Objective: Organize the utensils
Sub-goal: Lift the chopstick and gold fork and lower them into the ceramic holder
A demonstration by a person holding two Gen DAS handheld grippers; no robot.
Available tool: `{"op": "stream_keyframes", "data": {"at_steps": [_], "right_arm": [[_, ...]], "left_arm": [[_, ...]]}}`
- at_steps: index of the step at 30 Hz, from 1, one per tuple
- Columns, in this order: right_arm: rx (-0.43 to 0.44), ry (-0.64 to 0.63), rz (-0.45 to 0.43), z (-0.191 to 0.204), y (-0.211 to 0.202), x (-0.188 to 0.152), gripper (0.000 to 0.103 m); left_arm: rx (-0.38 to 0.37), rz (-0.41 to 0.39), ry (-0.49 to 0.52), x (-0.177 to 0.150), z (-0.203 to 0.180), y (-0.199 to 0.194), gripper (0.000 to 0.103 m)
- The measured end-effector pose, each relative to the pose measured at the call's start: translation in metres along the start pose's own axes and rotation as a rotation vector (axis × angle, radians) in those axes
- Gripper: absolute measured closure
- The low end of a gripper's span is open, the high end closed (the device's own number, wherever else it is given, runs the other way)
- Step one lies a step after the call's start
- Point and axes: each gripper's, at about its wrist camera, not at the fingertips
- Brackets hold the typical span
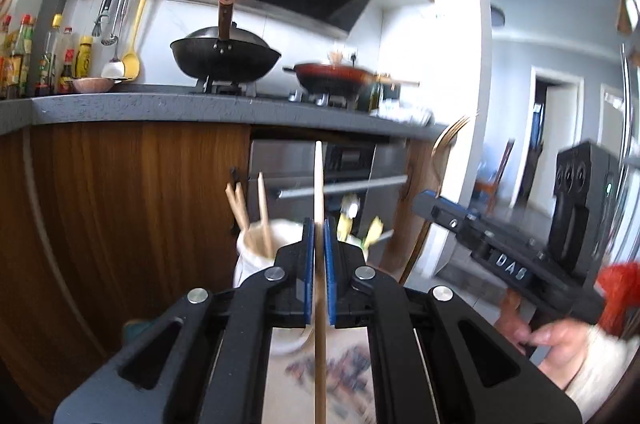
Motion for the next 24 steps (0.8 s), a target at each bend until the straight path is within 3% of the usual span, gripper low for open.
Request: {"op": "stream_keyframes", "data": {"at_steps": [8, 14, 24], "right_arm": [[-0.032, 0.039, -0.092, -0.013, 0.029, 0.028, 0.097], [-0.037, 0.059, -0.086, -0.024, 0.061, 0.023, 0.097], [-0.048, 0.067, -0.037, -0.039, 0.092, 0.005, 0.097]], "left_arm": [[-0.006, -0.082, -0.085, 0.036, 0.021, 0.051, 0.098], [0.039, -0.127, -0.066, 0.046, 0.023, 0.089, 0.098], [0.105, -0.180, 0.062, 0.045, 0.018, 0.127, 0.098]]}}
Point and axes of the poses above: each gripper's, at about its wrist camera, not at the fingertips, and y roughly the way its jaws point, z to its left, x to its top, and after that the axes turned 4 degrees about -x, right-handed
